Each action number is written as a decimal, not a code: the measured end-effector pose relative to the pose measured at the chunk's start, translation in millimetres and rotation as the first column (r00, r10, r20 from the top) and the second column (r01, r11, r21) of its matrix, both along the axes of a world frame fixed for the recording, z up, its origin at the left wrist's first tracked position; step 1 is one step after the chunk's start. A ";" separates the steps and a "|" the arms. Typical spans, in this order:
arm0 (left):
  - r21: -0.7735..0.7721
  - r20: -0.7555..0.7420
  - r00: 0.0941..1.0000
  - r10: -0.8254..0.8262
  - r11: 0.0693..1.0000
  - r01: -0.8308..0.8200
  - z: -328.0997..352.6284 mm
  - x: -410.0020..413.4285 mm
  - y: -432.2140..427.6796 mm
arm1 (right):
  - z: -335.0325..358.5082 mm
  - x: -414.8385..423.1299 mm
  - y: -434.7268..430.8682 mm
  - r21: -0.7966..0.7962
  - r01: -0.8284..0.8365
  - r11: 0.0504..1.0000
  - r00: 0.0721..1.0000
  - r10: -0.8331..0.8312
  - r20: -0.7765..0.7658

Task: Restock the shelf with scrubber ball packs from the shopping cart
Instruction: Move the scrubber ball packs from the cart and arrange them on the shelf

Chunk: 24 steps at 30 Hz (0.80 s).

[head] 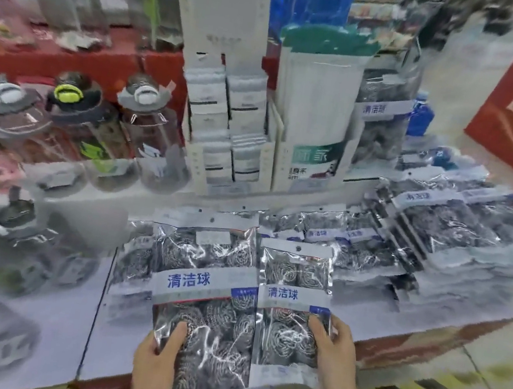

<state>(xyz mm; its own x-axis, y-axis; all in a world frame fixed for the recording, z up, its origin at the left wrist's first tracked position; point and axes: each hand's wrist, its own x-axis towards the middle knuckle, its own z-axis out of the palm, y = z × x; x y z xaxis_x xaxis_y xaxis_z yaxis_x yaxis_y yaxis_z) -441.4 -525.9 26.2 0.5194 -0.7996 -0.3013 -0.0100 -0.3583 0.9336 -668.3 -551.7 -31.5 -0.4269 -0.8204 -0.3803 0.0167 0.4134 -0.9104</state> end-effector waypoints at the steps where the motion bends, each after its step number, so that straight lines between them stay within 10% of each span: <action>1: -0.005 0.008 1.000 -0.009 1.000 0.009 2.5 -3.7 -7.4 | 0.7 -3.8 -7.9 0.014 -0.001 1.000 1.000 0.001 -0.019; 24: 0.076 -0.038 0.978 0.203 0.977 -0.200 -20.8 -64.2 -140.5 | -25.5 -54.5 -207.9 0.181 -0.213 0.960 0.941 0.251 -0.226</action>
<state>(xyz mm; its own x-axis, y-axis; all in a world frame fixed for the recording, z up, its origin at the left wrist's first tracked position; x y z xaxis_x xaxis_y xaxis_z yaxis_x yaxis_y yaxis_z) -505.6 -666.4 5.4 0.6520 -0.6558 -0.3806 0.1107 -0.4143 0.9034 -722.8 -759.6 -57.0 -0.3266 -0.8488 -0.4157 -0.3114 0.5119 -0.8006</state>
